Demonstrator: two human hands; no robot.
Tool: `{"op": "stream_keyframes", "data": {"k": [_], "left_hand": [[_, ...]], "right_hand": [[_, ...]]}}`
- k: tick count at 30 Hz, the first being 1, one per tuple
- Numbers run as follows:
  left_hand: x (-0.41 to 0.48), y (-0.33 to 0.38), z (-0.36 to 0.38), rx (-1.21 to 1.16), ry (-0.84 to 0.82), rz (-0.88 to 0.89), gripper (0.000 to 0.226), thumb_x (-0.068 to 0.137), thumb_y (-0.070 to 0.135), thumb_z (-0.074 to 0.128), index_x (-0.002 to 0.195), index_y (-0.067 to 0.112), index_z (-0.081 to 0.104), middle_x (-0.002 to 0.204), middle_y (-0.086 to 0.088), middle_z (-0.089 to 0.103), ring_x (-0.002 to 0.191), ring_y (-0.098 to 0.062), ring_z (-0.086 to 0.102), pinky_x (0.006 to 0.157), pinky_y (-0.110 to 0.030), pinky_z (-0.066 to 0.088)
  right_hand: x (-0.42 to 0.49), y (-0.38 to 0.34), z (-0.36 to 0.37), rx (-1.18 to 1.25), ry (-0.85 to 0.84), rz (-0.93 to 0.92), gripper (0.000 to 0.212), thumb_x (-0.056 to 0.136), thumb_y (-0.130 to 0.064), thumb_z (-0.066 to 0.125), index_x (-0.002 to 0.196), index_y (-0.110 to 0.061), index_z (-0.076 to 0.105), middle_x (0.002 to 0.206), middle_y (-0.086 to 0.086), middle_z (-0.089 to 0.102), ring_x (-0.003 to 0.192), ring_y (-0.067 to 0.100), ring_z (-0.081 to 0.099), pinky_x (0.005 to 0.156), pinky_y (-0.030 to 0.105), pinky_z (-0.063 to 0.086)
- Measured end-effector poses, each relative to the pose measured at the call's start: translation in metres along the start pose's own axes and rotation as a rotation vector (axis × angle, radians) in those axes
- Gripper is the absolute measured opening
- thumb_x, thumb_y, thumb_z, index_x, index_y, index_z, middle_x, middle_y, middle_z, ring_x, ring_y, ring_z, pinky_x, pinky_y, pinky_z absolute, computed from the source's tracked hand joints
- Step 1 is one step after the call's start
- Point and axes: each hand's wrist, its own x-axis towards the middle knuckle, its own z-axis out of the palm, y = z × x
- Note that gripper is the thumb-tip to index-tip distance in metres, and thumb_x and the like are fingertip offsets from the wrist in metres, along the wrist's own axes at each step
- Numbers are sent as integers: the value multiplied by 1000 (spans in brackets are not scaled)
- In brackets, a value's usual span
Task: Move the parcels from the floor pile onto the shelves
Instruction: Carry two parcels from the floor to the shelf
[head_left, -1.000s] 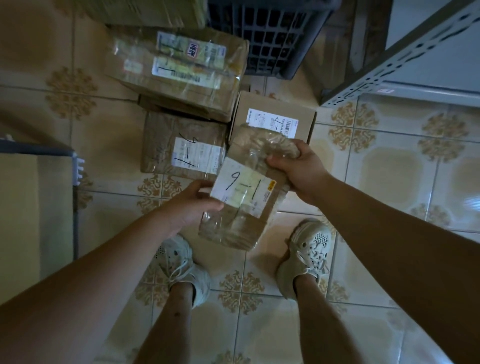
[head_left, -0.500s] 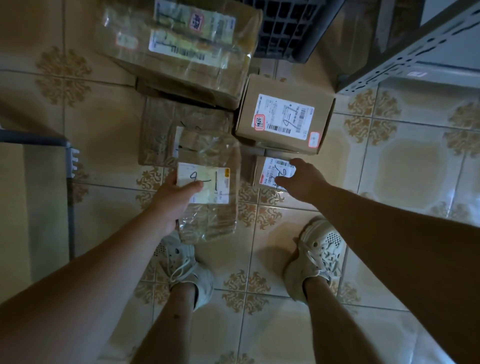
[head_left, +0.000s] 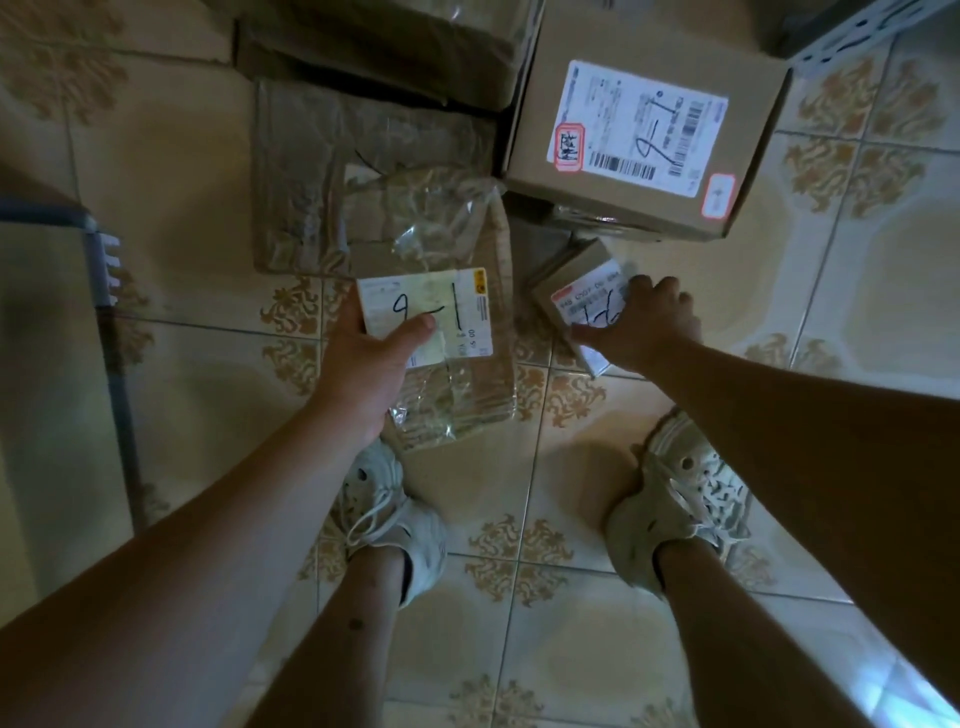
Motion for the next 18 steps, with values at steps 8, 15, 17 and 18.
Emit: {"op": "stream_keyframes", "data": {"k": [8, 15, 17, 18], "left_hand": [[-10, 20, -8, -31, -94, 67, 65, 78, -17, 65, 131, 13, 42, 103, 1, 67, 85, -7, 71, 67, -20, 56], [-8, 26, -16, 1, -59, 101, 54, 79, -17, 64, 110, 26, 52, 86, 11, 70, 77, -3, 70, 62, -18, 54], [-2, 23, -20, 35, -46, 115, 54, 78, -15, 66, 109, 27, 53, 88, 10, 70, 79, -4, 70, 65, -21, 55], [0, 23, -22, 51, -46, 113, 53, 79, -14, 66, 108, 28, 53, 88, 11, 70, 80, -5, 70, 66, -22, 56]], "right_hand": [[-1, -31, 3, 744, -144, 82, 65, 87, -32, 74, 136, -15, 33, 110, 8, 61, 66, 13, 57, 38, 17, 40], [1, -49, 13, 832, -281, 73, 48, 97, -36, 60, 137, -13, 49, 116, 8, 66, 74, 13, 60, 57, 22, 45], [3, -54, 17, 995, -249, 123, 51, 98, -36, 58, 143, -19, 43, 113, 5, 64, 76, 13, 61, 58, 24, 47], [3, -57, 20, 1086, -231, 151, 53, 96, -37, 60, 144, -23, 40, 113, 5, 64, 81, 16, 64, 63, 27, 52]]}}
